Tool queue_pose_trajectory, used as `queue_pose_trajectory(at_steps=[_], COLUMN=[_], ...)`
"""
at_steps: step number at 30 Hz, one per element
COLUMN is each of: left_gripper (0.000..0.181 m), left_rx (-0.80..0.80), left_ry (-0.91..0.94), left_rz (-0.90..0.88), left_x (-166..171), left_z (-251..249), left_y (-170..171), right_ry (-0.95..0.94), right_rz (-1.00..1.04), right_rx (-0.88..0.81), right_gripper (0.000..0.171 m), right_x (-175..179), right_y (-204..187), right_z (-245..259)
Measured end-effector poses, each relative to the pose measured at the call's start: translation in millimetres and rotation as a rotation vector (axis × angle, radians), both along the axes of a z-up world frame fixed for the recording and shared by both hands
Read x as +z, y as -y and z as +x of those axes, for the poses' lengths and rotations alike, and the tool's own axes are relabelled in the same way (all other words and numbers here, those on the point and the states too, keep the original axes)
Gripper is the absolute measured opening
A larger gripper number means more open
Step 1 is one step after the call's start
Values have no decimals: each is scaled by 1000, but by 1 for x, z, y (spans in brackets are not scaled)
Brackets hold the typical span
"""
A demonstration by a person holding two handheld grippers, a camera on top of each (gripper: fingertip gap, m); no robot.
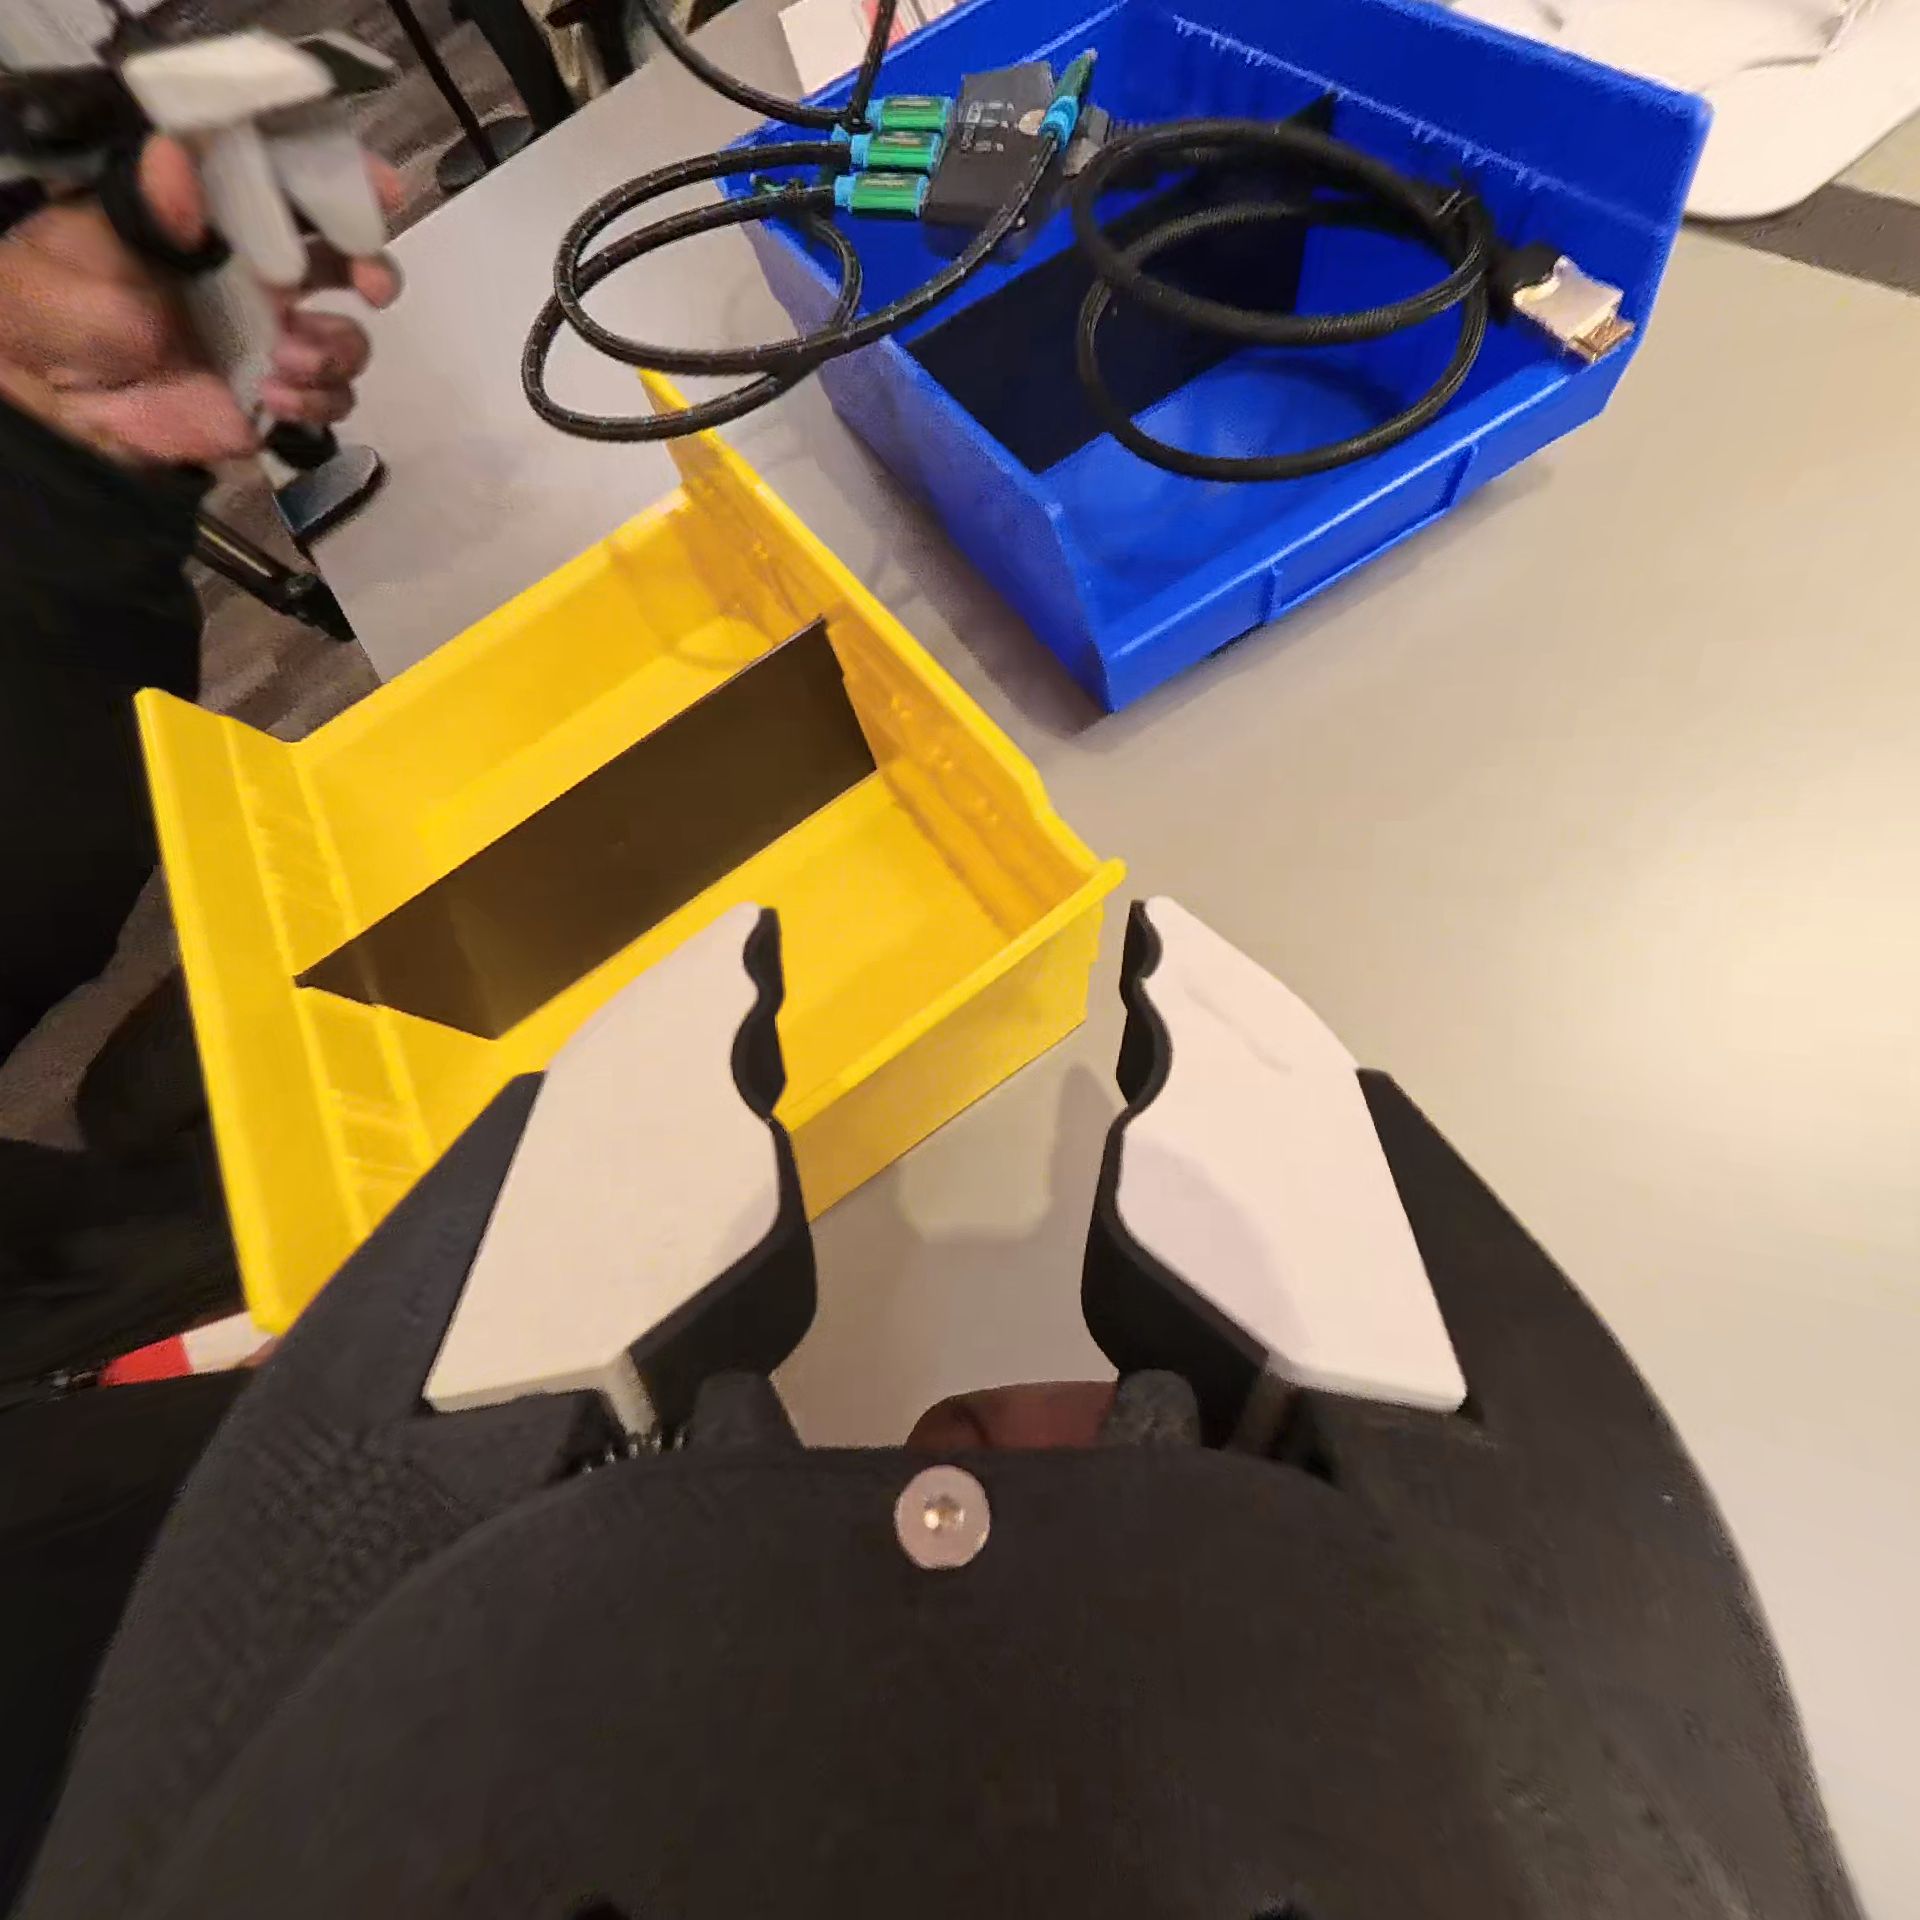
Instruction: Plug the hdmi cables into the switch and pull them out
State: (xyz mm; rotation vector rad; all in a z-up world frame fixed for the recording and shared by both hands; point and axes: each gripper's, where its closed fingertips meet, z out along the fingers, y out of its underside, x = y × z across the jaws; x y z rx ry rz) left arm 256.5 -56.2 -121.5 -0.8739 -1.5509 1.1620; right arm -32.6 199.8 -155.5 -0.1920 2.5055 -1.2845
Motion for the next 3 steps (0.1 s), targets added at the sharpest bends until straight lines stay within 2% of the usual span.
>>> queue_pose_trajectory(at_steps=[3], left_gripper=[42], left_rx=[52], left_ry=[70], left_rz=[160], left_x=[-16], left_z=[-31], left_y=[53], right_ry=[34], right_rz=[-3], right_rx=[-35], right_gripper=[67], right_x=[-6], right_y=[-14], right_z=[12])
